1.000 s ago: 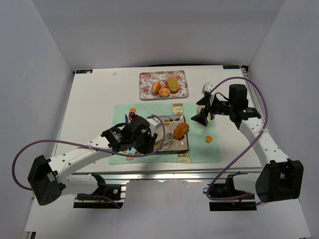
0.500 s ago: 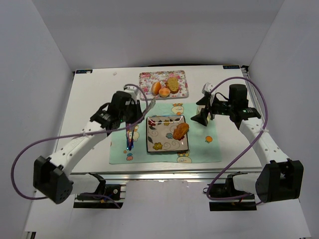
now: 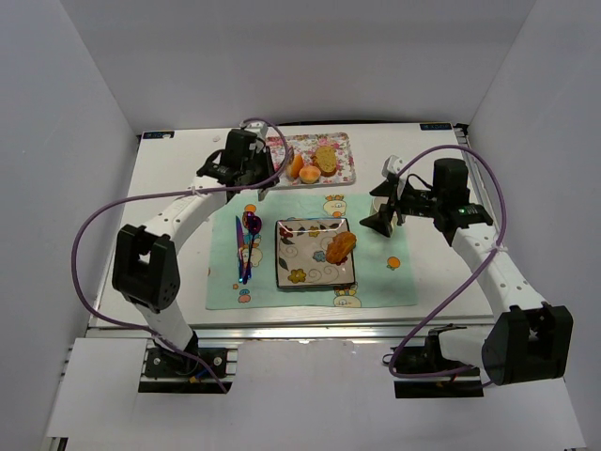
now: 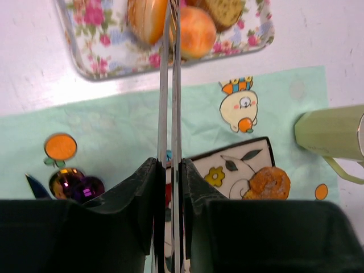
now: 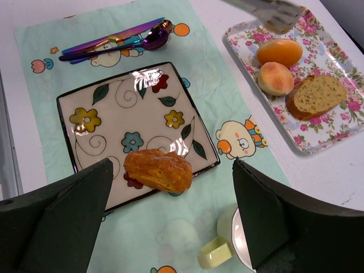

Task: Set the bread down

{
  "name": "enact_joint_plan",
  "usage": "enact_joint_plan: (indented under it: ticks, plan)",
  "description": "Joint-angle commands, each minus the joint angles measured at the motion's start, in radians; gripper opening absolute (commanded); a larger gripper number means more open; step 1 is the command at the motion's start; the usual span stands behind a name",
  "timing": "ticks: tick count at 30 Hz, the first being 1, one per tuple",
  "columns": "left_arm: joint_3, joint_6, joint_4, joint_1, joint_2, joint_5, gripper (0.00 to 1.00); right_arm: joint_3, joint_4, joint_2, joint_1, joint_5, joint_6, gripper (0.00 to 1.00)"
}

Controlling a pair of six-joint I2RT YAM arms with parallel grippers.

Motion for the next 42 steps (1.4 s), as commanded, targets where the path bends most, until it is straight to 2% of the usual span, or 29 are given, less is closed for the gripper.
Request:
enact_joint_plan:
  ticks: [1,17,42]
  plan:
    - [0.111,0.116,-0.015,-0.003,-0.017,-0.031,0.32,-0.007,0.038,-0.018,-0.002,-0.028,0.011,0.89]
    - [0.213,0.277,-0.069,-0.003,0.103,-0.034,0.46,-0.004,0.031,-0.006,-0.004,-0.030,0.012,0.89]
    - [0.230,0.316,-0.081,-0.003,0.175,-0.048,0.50,-0.004,0.028,0.000,-0.004,-0.031,0.014,0.89]
